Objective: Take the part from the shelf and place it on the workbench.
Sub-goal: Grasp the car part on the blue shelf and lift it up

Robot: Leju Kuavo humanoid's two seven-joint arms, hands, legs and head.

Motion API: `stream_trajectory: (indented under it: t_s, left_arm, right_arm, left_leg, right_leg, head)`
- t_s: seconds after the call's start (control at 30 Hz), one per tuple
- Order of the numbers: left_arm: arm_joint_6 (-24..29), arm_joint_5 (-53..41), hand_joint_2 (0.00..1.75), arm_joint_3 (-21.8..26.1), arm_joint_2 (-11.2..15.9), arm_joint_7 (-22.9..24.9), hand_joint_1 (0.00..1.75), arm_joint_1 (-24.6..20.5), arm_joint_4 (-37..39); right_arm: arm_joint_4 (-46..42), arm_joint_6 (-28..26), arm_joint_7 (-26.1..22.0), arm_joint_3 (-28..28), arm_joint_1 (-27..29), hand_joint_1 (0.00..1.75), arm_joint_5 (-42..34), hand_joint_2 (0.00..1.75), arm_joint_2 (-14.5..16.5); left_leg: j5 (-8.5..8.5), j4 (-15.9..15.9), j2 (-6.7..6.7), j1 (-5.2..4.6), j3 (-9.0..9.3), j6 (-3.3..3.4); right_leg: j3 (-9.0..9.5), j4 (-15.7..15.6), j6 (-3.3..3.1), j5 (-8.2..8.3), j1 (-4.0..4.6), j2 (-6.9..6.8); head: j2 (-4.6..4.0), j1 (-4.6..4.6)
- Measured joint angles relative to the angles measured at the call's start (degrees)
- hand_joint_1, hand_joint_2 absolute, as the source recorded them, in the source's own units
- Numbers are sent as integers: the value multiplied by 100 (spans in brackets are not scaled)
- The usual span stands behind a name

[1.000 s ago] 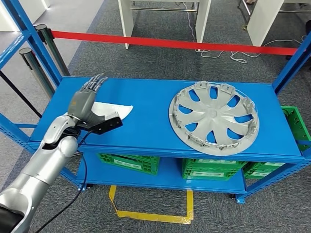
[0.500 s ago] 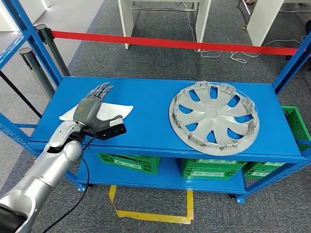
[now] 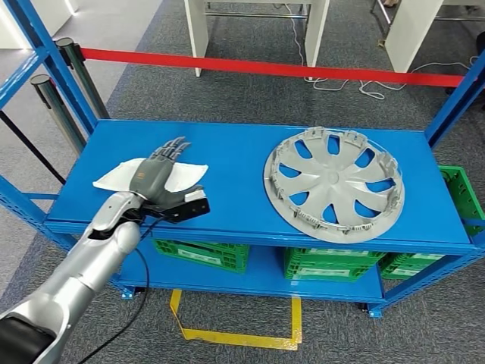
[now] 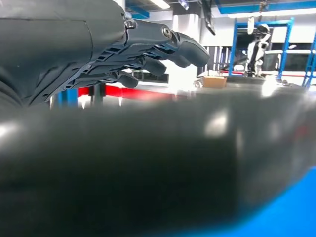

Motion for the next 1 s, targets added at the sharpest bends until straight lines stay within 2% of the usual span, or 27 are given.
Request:
stream_trajectory:
  t_s: [0.17, 0.4, 0.63, 0.87, 1.0]
  left_arm:
    - [24, -148, 175, -183, -251, 151, 0, -212, 495]
    - [-89, -356, 175, -352, -465, 379, 0, -456, 1323]
    - [-146, -453, 175, -420, -536, 502, 0, -524, 1870]
    - [-323, -547, 175, -447, -544, 597, 0, -657, 2079]
    - [-16, -816, 175, -459, -543, 908, 0, -709, 2167]
  right_arm:
    - [0, 53, -161, 52, -1, 0, 44, 0, -22]
    - [0, 105, -86, 71, 1, 0, 50, 0, -46]
    - [0, 120, -71, 71, 6, 0, 36, 0, -70]
    - [0, 120, -97, 71, 6, 0, 38, 0, -73]
    - [0, 113, -143, 71, 6, 0, 36, 0, -75]
  left_leg:
    - [0, 2, 0, -1, -2, 1]
    - [0, 2, 0, -1, -3, 0]
    - [0, 2, 0, 0, -5, 0]
    - [0, 2, 0, 0, -5, 0]
    - [1, 2, 0, 0, -4, 1]
  right_leg:
    - [-1, 0, 1, 0, -2, 0]
    - [-2, 0, 1, 0, -2, 1]
    - [-3, 0, 1, 0, 0, 1]
    - [-1, 0, 1, 0, -1, 0]
    - [0, 0, 1, 1, -2, 0]
  head:
    - [0, 0]
    - [0, -2]
    - [0, -1]
    - [0, -1]
    - [0, -1]
